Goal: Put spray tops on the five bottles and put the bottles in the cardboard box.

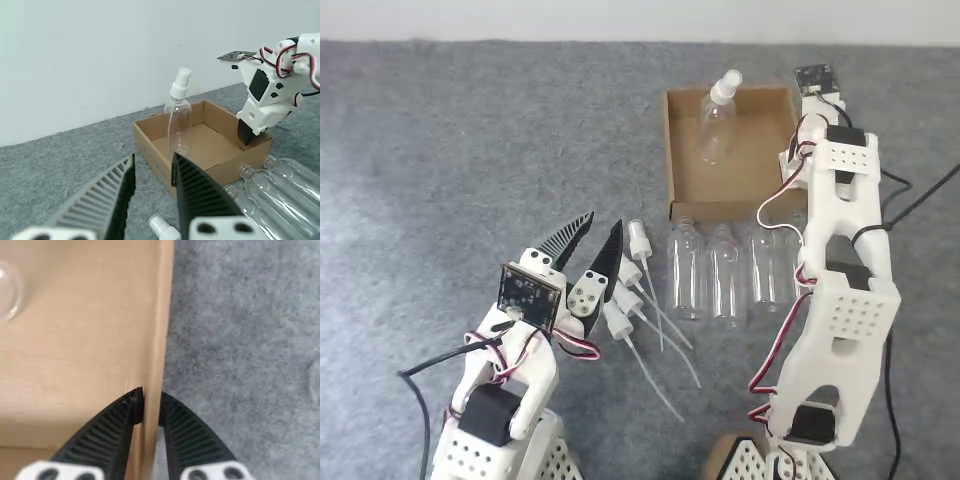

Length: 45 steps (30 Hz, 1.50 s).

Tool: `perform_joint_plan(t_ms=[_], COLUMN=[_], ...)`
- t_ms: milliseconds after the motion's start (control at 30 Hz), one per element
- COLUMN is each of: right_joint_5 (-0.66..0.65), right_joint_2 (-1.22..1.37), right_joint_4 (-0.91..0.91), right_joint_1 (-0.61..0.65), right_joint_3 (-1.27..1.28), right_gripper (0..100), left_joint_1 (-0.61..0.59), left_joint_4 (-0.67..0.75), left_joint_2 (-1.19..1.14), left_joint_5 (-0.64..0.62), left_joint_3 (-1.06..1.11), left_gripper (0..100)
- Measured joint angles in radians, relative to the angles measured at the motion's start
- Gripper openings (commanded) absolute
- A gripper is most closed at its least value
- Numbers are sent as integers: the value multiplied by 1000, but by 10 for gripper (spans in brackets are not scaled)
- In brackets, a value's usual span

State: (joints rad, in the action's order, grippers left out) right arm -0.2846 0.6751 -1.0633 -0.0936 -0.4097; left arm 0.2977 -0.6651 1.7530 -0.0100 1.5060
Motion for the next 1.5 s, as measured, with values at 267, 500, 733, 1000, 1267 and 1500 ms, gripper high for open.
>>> perform_joint_plan(t_ms=[267, 500, 733, 1000, 1267, 1500], right_joint_5=[-52, -150, -244, -302, -370, -423], right_joint_2=[-2, -2, -2, -6, -9, -9], right_joint_4=[-57, -98, -114, -86, -81, -81], right_joint_1=[0, 0, 0, 0, 0, 0], right_joint_3=[-3, -12, -12, 18, 38, 38], right_gripper=[6, 6, 6, 6, 6, 6], left_joint_1=[0, 0, 0, 0, 0, 0], left_joint_4=[0, 0, 0, 0, 0, 0], left_joint_2=[0, 0, 0, 0, 0, 0], left_joint_5=[0, 0, 0, 0, 0, 0], left_joint_3=[0, 0, 0, 0, 0, 0], left_gripper=[111, 111, 111, 111, 112, 112])
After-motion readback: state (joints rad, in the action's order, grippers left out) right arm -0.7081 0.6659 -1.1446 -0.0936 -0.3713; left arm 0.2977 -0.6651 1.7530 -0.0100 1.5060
